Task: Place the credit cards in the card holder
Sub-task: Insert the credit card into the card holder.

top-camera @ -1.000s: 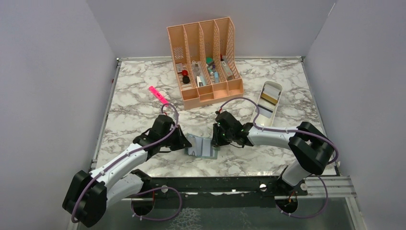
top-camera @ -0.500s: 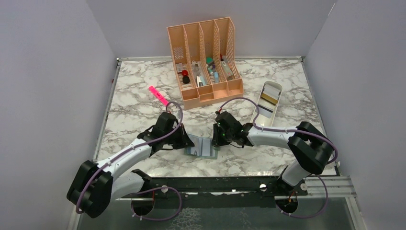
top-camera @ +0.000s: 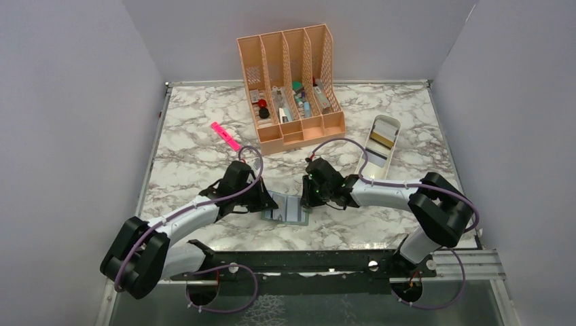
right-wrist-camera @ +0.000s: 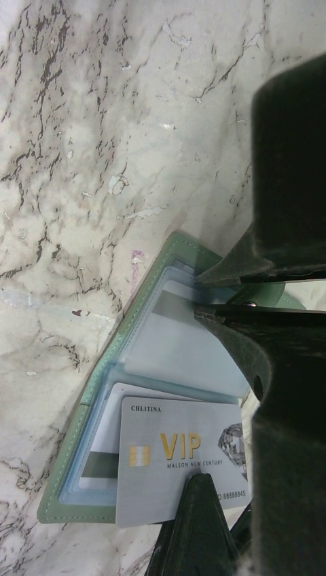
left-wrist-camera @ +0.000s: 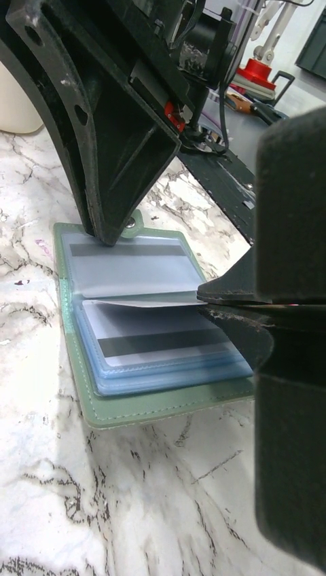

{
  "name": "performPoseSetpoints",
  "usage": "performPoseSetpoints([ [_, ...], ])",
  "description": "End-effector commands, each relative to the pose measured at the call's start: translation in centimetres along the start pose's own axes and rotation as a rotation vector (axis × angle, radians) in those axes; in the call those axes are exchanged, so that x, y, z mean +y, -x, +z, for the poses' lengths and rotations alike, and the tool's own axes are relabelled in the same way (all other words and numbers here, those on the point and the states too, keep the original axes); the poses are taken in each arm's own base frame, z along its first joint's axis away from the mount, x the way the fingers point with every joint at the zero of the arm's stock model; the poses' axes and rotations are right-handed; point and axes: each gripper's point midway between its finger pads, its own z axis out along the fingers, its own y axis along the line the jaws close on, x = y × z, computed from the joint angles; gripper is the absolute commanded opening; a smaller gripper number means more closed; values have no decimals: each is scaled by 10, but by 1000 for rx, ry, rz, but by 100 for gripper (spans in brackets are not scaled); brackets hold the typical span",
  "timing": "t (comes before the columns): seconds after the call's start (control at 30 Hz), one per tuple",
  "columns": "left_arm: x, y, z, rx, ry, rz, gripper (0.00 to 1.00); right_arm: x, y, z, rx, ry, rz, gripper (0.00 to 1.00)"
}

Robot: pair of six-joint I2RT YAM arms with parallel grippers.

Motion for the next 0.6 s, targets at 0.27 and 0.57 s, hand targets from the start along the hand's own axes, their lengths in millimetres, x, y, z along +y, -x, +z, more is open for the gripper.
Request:
performPoseSetpoints([
  [0.27, -17, 7, -1, -19, -83, 19, 0, -10, -6, 3, 1, -35, -21, 20],
  [0.57, -14, 6, 3, -24, -86, 20, 0, -9, -7, 3, 5, -32, -21, 20],
])
